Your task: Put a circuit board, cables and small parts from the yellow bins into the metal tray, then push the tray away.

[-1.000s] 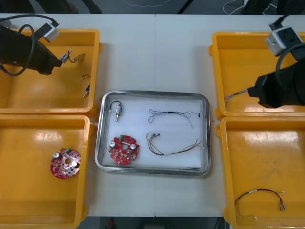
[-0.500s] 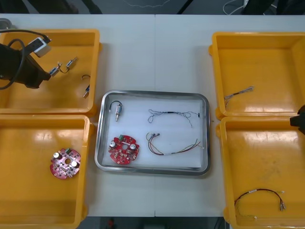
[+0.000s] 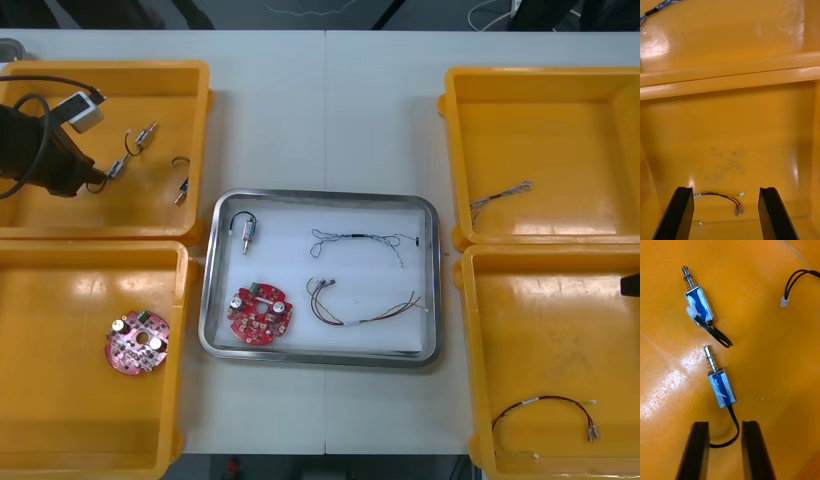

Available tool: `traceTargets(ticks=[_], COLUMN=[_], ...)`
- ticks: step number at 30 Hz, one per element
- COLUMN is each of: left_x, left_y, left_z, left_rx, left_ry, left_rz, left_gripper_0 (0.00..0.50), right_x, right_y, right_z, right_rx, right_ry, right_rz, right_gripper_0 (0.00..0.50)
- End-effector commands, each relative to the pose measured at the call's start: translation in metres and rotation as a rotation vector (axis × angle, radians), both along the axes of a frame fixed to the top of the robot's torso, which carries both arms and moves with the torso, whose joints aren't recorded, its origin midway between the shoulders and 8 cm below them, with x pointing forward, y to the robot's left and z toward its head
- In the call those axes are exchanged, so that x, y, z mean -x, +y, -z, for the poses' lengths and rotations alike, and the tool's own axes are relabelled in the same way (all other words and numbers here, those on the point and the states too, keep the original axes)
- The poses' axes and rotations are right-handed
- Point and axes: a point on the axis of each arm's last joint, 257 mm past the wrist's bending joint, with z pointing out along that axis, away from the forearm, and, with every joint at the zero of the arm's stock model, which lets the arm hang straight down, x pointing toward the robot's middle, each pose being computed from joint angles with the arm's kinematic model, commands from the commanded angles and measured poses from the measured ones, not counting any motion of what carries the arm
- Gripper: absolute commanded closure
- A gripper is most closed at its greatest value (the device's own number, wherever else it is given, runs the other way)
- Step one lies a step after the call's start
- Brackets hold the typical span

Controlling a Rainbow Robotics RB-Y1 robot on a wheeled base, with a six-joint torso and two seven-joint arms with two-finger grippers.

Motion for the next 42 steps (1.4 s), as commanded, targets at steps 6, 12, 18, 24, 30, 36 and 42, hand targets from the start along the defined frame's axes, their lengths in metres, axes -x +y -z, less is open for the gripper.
traceTargets(ticks=[6,12,18,24,30,36,42], left_x=[0.006,0.016,0.024,0.017,-0.006,-0.027,-0.042], left_y=[0.013,0.003,-0.001,0.0,-0.006,-0.019,-0.036], left_z=[-0.024,-0.042,-0.058,-0.06,-0.052,-0.044,-0.031], left_rx=[0.003,0.001,-0.014,-0.009,-0.011,0.024,0.026], left_ry=[0.001,0.049,0.079,0.08,0.084,0.065,0.059], left_rz=[-0.051,-0.135,-0.252,-0.314,-0.339,-0.347,-0.338], left_gripper_0=[0.014,0.014,0.014,0.015,0.014,0.013,0.015], right_x=[0.003,0.004,0.004,0.004,0.004,0.004,0.004], right_y=[-0.007,-0.002,-0.001,0.001,0.001,0.0,-0.001], right_z=[0.005,0.008,0.008,0.008,0.008,0.008,0.008], right_rx=[0.008,0.0,-0.007,-0.013,-0.013,-0.011,-0.01], right_ry=[0.013,0.022,0.023,0.025,0.025,0.024,0.023], right_rz=[0.067,0.061,0.061,0.062,0.063,0.066,0.067], right_gripper_0=[0.0,0.0,0.0,0.0,0.0,0.0,0.0])
